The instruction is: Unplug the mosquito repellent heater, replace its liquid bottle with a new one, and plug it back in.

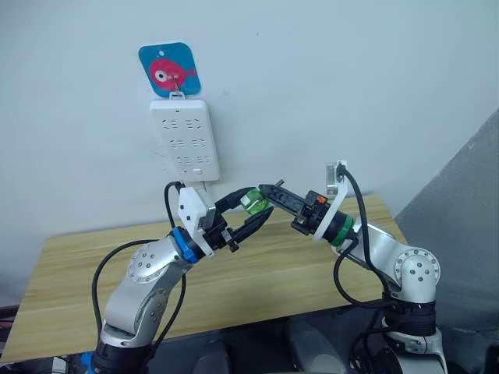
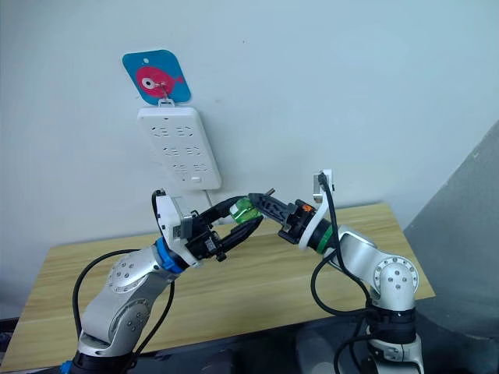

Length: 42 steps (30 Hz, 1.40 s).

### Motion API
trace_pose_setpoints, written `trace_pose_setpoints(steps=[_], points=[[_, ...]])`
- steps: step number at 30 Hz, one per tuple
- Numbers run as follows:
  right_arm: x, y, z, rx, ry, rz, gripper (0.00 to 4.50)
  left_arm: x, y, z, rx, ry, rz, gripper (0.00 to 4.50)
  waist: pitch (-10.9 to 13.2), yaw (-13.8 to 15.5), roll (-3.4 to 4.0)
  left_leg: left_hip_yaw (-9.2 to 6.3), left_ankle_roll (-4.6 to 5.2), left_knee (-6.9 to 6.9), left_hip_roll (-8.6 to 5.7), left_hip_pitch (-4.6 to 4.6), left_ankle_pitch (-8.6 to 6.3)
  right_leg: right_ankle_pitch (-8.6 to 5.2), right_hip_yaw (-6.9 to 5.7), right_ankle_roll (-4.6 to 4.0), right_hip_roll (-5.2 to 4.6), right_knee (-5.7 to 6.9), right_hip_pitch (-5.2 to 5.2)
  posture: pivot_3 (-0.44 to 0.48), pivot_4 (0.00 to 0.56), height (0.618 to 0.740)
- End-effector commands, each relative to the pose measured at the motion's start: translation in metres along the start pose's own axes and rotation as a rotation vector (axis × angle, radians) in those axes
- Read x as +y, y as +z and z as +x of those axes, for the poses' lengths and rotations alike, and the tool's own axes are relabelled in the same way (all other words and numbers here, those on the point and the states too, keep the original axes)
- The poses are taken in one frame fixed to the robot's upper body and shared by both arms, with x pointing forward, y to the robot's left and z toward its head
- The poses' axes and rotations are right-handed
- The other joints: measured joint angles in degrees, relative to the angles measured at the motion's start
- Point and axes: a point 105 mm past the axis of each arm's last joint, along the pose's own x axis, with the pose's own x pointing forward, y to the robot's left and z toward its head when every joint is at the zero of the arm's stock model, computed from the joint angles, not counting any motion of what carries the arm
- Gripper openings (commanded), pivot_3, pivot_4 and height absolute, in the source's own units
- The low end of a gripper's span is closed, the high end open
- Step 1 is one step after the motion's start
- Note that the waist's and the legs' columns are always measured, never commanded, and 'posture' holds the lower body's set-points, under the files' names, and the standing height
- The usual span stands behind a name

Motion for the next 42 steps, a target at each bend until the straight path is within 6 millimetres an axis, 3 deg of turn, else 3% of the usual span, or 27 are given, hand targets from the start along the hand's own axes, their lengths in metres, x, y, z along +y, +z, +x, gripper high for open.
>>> trace_pose_setpoints(steps=[1, 3, 8, 12, 15, 19, 23, 31, 36, 42], points=[[0.019, 0.007, 0.000, -0.032, 0.070, -0.065, 0.84, -0.001, 0.008, -0.002, 0.000, -0.030, 0.056, 3.84, 0.00, 0.01, 0.00, -0.01, 0.00, 0.00, 0.00, -0.01, 0.00, 0.00, -0.01, 0.00, 0.00, 0.00, -0.01, -0.127, 0.116, 0.740], [0.013, 0.012, -0.004, -0.051, 0.031, -0.105, 0.84, 0.000, 0.001, -0.009, 0.060, -0.050, 0.086, 4.50, -0.02, 0.02, -0.02, 0.00, 0.00, 0.00, 0.00, -0.01, 0.00, 0.00, 0.00, 0.00, 0.00, -0.01, -0.01, -0.127, 0.117, 0.740], [-0.035, 0.019, -0.021, -0.026, -0.237, -0.550, 0.84, 0.020, -0.021, -0.041, 0.219, 0.049, 0.232, 4.50, -0.04, 0.29, 0.01, 0.05, 0.00, -0.06, 0.00, 0.02, 0.00, -0.01, 0.03, 0.00, -0.02, -0.11, -0.02, -0.137, 0.128, 0.740], [-0.081, 0.011, -0.030, 0.011, -0.397, -0.857, 0.84, 0.013, -0.029, -0.050, 0.245, 0.088, 0.200, 4.50, -0.02, 0.54, -0.01, 0.08, -0.01, -0.07, 0.05, 0.01, 0.00, -0.03, 0.03, -0.02, -0.01, -0.12, -0.07, -0.129, 0.134, 0.740], [-0.111, 0.002, -0.032, 0.019, -0.465, -0.981, 0.84, 0.000, -0.038, -0.052, 0.283, 0.058, 0.175, 4.50, -0.02, 0.91, -0.03, 0.15, -0.01, -0.06, 0.04, 0.03, -0.01, -0.02, 0.10, -0.01, -0.02, -0.12, -0.06, -0.129, 0.134, 0.740], [-0.147, -0.007, -0.033, 0.032, -0.557, -1.036, 0.84, -0.021, -0.046, -0.053, 0.338, -0.030, 0.100, 4.50, -0.02, 1.27, -0.04, 0.19, -0.01, -0.02, 0.02, 0.05, -0.01, -0.02, 0.13, -0.01, -0.04, -0.09, -0.03, -0.110, 0.133, 0.740], [-0.175, -0.004, -0.033, 0.008, -0.658, -1.033, 0.84, -0.027, -0.051, -0.052, 0.380, -0.056, 0.080, 4.50, -0.02, 1.34, -0.03, 0.20, -0.01, -0.02, 0.02, 0.11, 0.00, -0.01, 0.13, -0.03, -0.04, -0.01, -0.02, -0.101, 0.134, 0.740], [-0.200, -0.015, -0.017, 0.097, -0.648, -1.154, 0.84, -0.026, -0.054, -0.045, 0.372, -0.073, 0.002, 4.50, -0.02, 1.35, -0.03, 0.19, -0.01, -0.03, 0.01, 0.15, 0.00, 0.13, 0.11, -0.25, -0.04, 0.01, 0.01, -0.090, 0.137, 0.740], [-0.214, -0.024, -0.021, 0.138, -0.676, -1.119, 0.84, -0.029, -0.052, -0.047, 0.390, -0.086, -0.037, 4.50, -0.02, 1.38, -0.03, 0.14, -0.01, -0.06, 0.01, 0.14, -0.01, 0.17, 0.09, -0.32, -0.04, 0.01, 0.02, -0.074, 0.136, 0.740], [-0.222, -0.031, -0.025, 0.133, -0.708, -1.023, 0.84, -0.012, -0.046, -0.047, 0.366, 0.004, -0.017, 4.50, -0.02, 1.50, -0.03, 0.13, -0.01, -0.02, 0.01, 0.29, 0.00, 0.19, 0.08, -0.36, -0.04, 0.04, 0.16, -0.061, 0.137, 0.740]])
